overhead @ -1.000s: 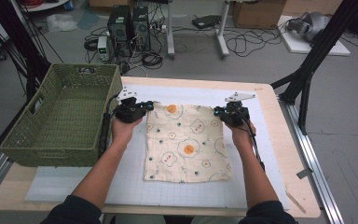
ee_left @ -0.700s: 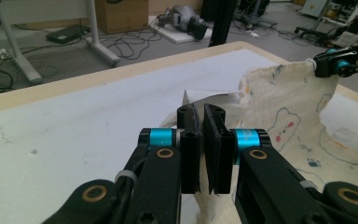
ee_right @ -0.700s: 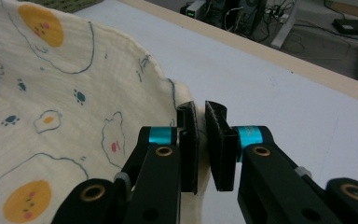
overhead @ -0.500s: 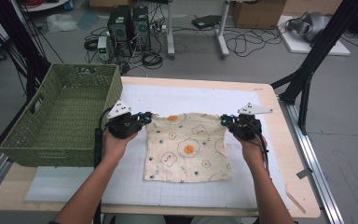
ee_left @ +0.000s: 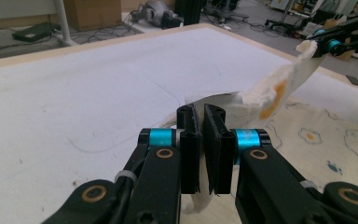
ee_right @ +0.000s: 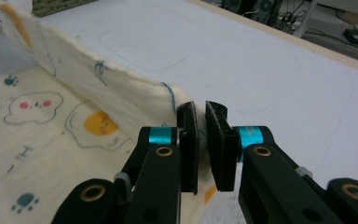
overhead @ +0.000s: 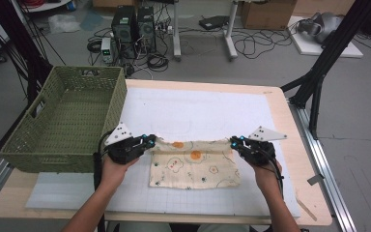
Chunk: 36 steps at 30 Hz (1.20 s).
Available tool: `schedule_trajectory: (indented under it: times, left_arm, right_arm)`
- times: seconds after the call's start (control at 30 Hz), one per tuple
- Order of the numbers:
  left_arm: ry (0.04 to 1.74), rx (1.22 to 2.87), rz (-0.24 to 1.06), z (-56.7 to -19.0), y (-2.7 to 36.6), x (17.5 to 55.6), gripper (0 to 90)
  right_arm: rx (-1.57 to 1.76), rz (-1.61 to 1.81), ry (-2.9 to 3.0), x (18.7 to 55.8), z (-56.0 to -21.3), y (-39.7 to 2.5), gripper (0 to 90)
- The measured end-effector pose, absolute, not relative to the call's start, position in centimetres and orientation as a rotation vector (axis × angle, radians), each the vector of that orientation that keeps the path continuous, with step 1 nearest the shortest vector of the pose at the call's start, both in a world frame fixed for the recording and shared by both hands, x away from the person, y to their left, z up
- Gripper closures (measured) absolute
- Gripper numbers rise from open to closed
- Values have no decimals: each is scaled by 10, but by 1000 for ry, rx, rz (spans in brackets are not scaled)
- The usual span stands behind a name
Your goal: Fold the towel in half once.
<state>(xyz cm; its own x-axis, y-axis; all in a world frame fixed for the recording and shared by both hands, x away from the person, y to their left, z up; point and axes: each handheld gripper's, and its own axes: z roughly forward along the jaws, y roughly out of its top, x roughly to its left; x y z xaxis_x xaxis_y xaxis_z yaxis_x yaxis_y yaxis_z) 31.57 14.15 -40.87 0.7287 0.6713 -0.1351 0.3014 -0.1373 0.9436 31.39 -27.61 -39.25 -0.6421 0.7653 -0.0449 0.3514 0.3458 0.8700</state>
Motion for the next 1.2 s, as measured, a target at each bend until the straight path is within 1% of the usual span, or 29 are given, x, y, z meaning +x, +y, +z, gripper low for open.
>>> schedule_trajectory:
  times: [0.07, 0.4, 0.67, 0.73, 0.77, 0.8, 0.83, 0.87, 0.9, 0.93, 0.97, 1.0, 1.1, 1.2]
  left_arm:
    - [776, 1731, 376, -412, 143, 311, 845]
    - [733, 1764, 335, -421, 141, 290, 845]
    - [714, 1803, 290, -429, 142, 283, 842]
    - [722, 1814, 275, -432, 142, 283, 826]
    - [743, 1805, 261, -433, 143, 284, 785]
    - [760, 1796, 247, -433, 144, 285, 713]
    - [769, 1782, 237, -433, 147, 286, 577]
    - [778, 1762, 230, -432, 148, 287, 577]
    - [796, 1733, 226, -431, 151, 288, 502]
    - [805, 1719, 227, -430, 153, 289, 463]
    - [816, 1707, 238, -429, 156, 290, 458]
    - [829, 1701, 244, -428, 157, 290, 458]
    - [867, 1707, 251, -430, 159, 292, 460]
    - [910, 1749, 272, -432, 156, 295, 476]
  right_arm:
    - [980, 1227, 2181, 306, -399, -279, 833]
    - [973, 1226, 2209, 286, -413, -284, 832]
    - [957, 1217, 2257, 274, -419, -288, 827]
    - [949, 1203, 2276, 272, -422, -288, 815]
    - [952, 1200, 2287, 272, -422, -289, 807]
    - [957, 1197, 2291, 271, -423, -290, 800]
    - [966, 1204, 2304, 271, -425, -292, 775]
    - [966, 1204, 2304, 271, -425, -292, 775]
    - [970, 1203, 2309, 271, -425, -292, 769]
    - [969, 1199, 2320, 270, -426, -293, 761]
    - [955, 1189, 2337, 268, -425, -295, 727]
    - [955, 1189, 2337, 268, -425, -295, 727]
    - [932, 1199, 2356, 264, -421, -299, 670]
    - [947, 1225, 2310, 261, -412, -311, 652]
